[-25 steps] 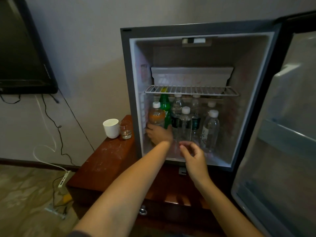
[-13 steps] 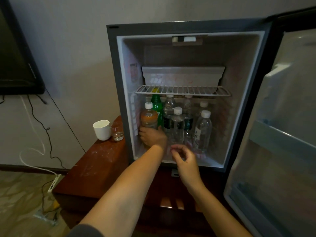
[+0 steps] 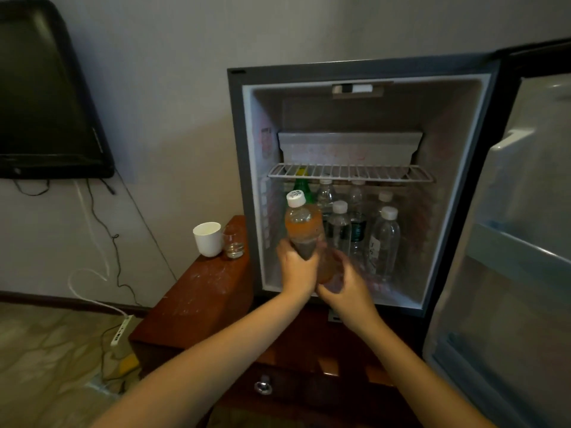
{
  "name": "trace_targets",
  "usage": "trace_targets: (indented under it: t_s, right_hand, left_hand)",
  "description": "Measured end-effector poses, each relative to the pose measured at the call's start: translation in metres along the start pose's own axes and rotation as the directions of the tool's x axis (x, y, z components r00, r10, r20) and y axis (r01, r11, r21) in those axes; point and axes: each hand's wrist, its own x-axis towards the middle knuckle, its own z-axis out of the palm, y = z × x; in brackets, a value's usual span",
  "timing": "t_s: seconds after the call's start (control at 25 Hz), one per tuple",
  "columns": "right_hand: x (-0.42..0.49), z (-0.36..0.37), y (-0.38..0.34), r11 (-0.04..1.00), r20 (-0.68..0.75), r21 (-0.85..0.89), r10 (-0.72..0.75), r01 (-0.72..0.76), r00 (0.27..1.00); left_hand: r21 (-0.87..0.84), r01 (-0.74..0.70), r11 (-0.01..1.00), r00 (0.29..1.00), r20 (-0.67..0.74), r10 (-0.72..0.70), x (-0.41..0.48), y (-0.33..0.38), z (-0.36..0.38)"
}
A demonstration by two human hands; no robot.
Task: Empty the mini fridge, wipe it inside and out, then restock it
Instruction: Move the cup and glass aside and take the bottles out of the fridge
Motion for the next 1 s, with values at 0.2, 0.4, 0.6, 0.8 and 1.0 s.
trace_targets:
  t_s: [0.2,0.4,0.6,0.8,1.0]
  right_hand:
    - [-0.03,0.044,-0.037,0.967,0.101,-0.107,-0.221,0.231,0.97]
    - [-0.076,0.127,-0.068,0.9,0.363,-0.109,-0.36,0.423,0.86]
    - [-0.16,0.257,-0.072,0.843,0.618,-0.022,-0.411,0.537,0.671]
    - [-0.242,0.357,-0.051,0.791,0.827,-0.138,-0.24,0.596,0.509]
    - [-0.272,0.445,-0.03,0.893,0.915,-0.118,-0.072,0.434,0.397]
  left_hand:
    - [-0.169,-0.135,0.976,0.982,0.111,0.155,-0.067,0.027,-0.104]
    - [-0.153,-0.051,0.987,0.995,-0.091,0.037,-0.128,0.024,-0.228]
    - [-0.079,0.158,0.984,0.924,-0.34,-0.176,-0.217,-0.027,-0.368]
    - [-0.112,0.363,0.925,0.814,-0.445,-0.374,-0.286,-0.104,-0.461]
    - [-0.142,0.449,0.882,0.712,-0.539,-0.449,-0.291,-0.176,-0.499]
